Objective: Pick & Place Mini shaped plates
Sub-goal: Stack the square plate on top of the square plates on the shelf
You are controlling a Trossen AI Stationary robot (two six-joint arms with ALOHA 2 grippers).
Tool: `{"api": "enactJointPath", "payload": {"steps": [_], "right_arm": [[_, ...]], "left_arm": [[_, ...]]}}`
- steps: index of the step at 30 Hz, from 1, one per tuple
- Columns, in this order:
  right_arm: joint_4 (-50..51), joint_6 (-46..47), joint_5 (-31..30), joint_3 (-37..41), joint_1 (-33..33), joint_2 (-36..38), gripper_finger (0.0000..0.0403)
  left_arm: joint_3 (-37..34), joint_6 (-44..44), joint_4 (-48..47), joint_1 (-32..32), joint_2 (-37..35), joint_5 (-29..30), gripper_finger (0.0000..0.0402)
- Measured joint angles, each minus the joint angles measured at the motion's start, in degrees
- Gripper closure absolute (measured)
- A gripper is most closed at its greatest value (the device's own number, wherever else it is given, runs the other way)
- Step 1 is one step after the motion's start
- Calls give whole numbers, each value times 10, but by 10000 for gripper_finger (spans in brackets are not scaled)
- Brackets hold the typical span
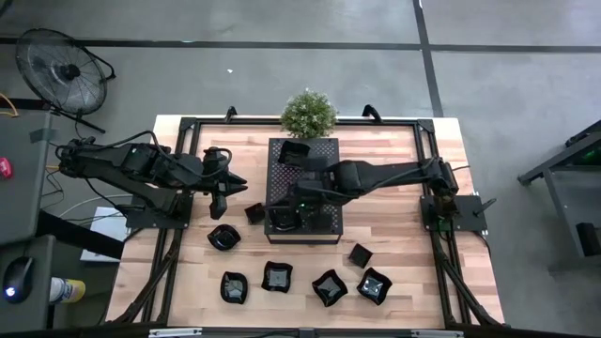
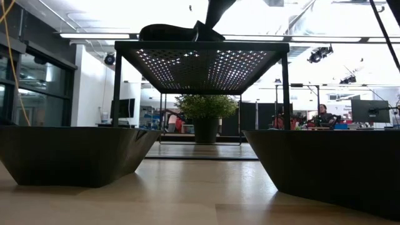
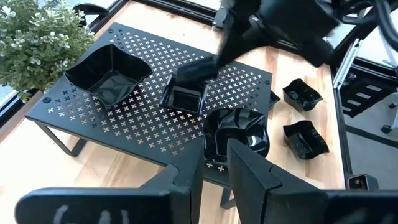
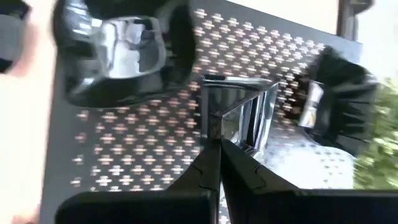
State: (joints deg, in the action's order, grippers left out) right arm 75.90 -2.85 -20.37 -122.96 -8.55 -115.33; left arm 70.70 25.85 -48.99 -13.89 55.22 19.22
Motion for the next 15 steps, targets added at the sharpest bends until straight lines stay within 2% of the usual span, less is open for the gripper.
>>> {"api": "enactJointPath", "payload": {"steps": [15], "right_arm": [[-42, -12, 23, 0, 7, -2, 403]], "left_arm": [[0, 0, 0, 0, 0, -4, 332]]}}
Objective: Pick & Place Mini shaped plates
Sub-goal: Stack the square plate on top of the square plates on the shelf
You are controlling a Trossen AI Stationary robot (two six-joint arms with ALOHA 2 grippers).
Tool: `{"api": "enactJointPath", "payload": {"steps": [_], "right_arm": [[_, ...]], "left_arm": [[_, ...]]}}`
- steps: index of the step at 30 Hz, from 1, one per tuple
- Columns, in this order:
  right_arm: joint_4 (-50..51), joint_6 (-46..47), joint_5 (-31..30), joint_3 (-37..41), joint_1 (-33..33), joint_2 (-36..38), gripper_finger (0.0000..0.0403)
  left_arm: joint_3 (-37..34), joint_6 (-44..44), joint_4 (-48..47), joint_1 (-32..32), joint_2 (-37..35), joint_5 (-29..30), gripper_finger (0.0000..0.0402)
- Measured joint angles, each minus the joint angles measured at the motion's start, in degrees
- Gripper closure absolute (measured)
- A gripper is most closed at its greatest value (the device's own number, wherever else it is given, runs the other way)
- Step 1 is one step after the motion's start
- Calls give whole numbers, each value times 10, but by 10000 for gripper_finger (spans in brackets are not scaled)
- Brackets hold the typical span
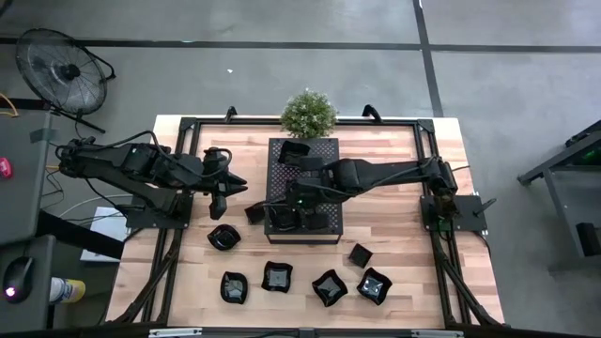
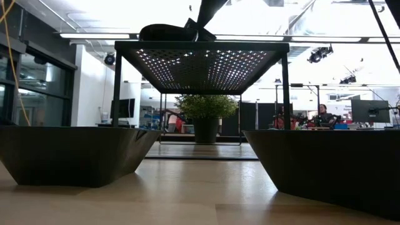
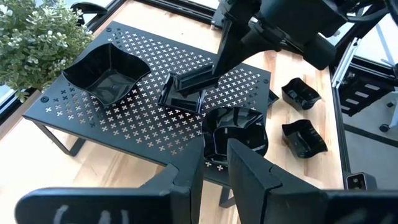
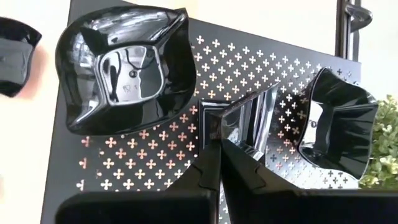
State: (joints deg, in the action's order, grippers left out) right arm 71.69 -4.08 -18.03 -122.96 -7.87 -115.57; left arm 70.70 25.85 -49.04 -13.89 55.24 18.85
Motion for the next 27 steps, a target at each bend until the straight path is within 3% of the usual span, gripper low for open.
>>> {"api": "enactJointPath", "payload": {"steps": [8, 20, 27], "right_arm": [[-1, 10, 2, 0, 5, -13, 403], [11, 22, -58, 1, 3, -24, 403], [26, -26, -64, 1, 3, -23, 403]], "left_arm": [[0, 0, -5, 0, 0, 0, 332], [0, 0, -8, 0, 0, -3, 332], [0, -3, -8, 0, 0, -3, 332]]}}
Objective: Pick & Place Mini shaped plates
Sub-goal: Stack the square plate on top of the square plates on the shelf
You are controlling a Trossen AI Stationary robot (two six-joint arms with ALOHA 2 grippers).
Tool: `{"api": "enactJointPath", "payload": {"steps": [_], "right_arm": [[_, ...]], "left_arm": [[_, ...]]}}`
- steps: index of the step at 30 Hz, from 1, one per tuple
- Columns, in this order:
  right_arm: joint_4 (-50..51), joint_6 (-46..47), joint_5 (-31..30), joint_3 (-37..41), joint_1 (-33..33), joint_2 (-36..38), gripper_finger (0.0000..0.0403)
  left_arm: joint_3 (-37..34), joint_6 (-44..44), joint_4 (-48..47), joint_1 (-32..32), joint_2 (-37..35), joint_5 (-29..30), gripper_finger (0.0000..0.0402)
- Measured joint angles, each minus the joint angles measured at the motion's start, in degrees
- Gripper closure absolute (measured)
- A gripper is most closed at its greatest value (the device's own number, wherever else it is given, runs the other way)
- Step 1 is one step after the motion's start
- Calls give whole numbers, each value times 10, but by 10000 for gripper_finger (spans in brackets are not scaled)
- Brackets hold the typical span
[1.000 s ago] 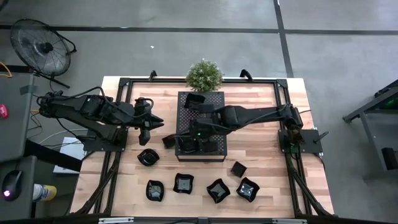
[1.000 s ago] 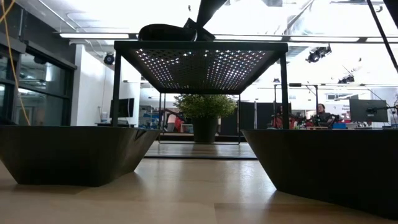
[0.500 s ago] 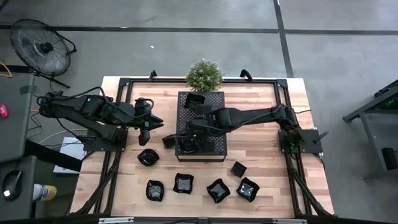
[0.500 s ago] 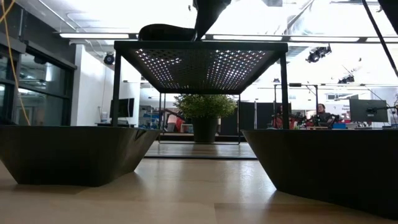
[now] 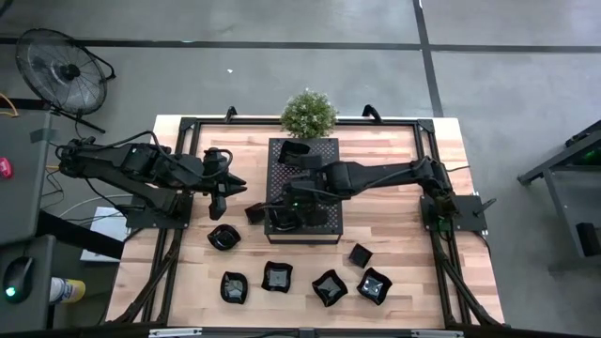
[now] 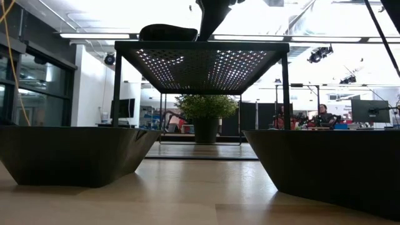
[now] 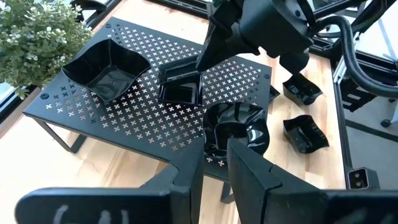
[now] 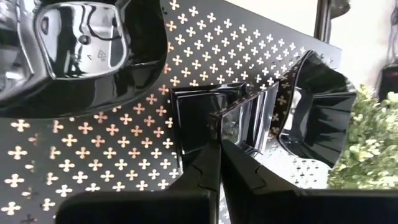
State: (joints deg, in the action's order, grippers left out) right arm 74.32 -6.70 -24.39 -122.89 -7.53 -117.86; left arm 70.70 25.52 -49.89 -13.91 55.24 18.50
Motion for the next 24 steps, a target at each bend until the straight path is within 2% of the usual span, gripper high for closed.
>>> {"api": "enactJointPath", "payload": {"steps": [7, 10, 13, 24], "right_arm": [[2, -4, -11, 0, -1, -3, 403], [-1, 1, -33, 0, -5, -6, 403], [-4, 5, -26, -1, -10, -13, 403], [-2, 23, -73, 0, -23, -23, 403]], "left_arm": [[0, -2, 0, 0, 0, 0, 332], [0, -2, 0, 0, 0, 0, 332], [0, -7, 0, 0, 0, 0, 332], [0, -8, 0, 0, 0, 0, 332]]}}
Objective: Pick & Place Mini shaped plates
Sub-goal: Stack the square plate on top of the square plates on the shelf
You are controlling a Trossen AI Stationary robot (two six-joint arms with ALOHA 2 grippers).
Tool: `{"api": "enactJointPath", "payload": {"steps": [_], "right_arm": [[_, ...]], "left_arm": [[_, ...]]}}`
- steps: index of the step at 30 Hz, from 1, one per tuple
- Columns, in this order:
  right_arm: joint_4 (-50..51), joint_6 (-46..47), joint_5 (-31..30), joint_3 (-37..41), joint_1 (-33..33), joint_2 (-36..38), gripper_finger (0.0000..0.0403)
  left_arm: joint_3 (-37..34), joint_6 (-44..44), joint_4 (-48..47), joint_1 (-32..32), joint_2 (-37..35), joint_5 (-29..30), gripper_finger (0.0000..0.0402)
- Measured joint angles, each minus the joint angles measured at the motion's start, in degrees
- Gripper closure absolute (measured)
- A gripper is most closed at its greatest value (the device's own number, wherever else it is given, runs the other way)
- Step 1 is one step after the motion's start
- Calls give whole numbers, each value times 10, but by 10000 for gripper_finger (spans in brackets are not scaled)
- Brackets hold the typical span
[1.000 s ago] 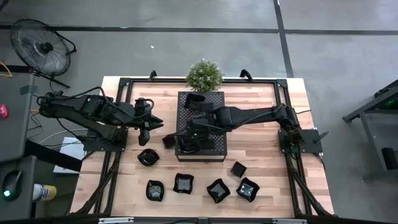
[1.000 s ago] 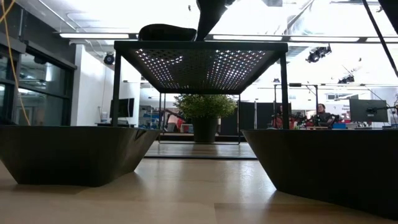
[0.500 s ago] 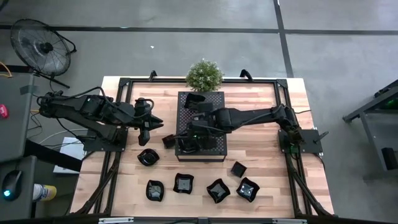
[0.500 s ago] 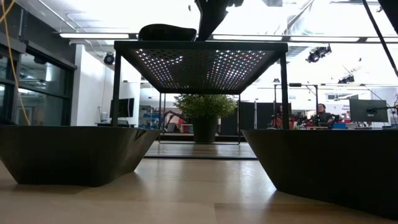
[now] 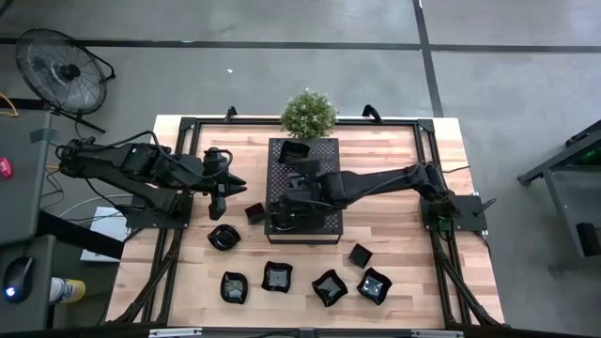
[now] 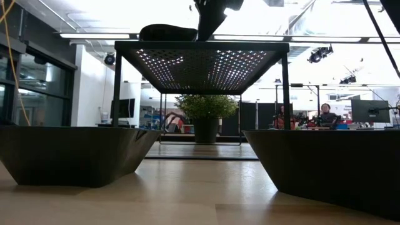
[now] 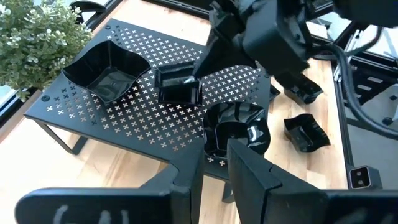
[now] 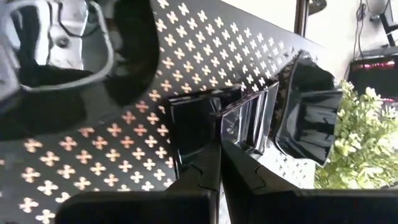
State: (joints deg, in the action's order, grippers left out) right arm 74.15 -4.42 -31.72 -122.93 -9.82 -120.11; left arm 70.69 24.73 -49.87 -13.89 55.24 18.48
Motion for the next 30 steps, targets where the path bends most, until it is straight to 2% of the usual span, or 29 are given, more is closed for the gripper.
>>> {"api": "enactJointPath", "payload": {"steps": [16, 30], "right_arm": [[10, 9, -2, 1, -6, -11, 402], [10, 5, 26, 0, -6, -11, 402]], "left_arm": [[0, -3, 0, 0, 0, 0, 332], [0, -4, 0, 0, 0, 0, 332]]}}
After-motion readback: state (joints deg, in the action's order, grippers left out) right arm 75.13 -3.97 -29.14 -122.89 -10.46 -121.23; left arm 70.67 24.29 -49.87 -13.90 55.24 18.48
